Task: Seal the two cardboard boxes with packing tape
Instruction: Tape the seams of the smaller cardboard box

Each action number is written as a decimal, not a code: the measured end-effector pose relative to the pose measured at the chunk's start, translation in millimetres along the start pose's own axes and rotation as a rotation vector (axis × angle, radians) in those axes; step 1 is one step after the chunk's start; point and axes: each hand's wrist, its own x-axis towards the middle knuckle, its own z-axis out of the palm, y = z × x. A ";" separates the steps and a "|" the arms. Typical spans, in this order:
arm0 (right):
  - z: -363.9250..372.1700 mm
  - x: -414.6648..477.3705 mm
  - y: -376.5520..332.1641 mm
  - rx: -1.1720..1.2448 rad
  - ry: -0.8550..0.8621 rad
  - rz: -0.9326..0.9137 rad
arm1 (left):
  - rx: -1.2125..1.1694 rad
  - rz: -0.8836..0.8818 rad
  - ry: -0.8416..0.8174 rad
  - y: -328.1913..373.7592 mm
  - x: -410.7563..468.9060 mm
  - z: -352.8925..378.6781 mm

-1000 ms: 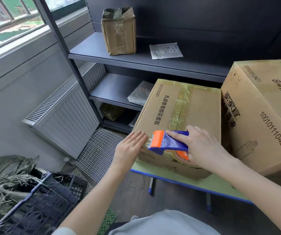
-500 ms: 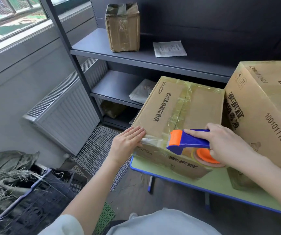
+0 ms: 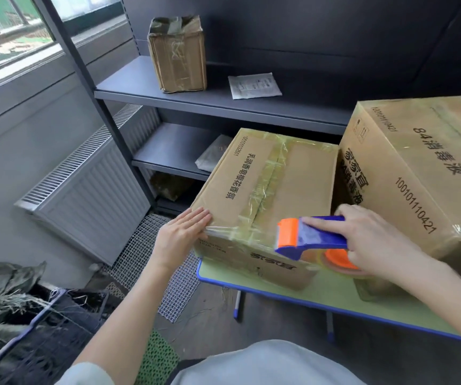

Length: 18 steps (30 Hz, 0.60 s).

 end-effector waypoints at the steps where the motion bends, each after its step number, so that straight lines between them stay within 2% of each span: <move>1: -3.2 -3.0 9.6 0.001 0.000 0.028 | 0.008 -0.011 -0.018 -5.2 -0.4 -2.2; 4: -6.5 -8.8 18.4 -0.057 -0.019 0.041 | 0.030 -0.008 -0.081 -12.7 0.8 -3.3; 9: 2.2 -12.5 11.3 -0.066 -0.003 0.042 | 0.111 -0.132 -0.079 3.1 -1.3 0.1; 12: 3.3 -14.2 12.0 -0.065 -0.026 0.049 | 0.155 -0.083 -0.101 34.5 6.5 5.6; 14: 4.5 -15.7 10.5 -0.061 -0.045 0.056 | 0.122 -0.020 -0.073 59.6 12.1 14.1; 18: 6.9 -28.1 13.6 -0.032 -0.078 0.065 | 0.041 -0.005 0.048 75.7 12.6 18.5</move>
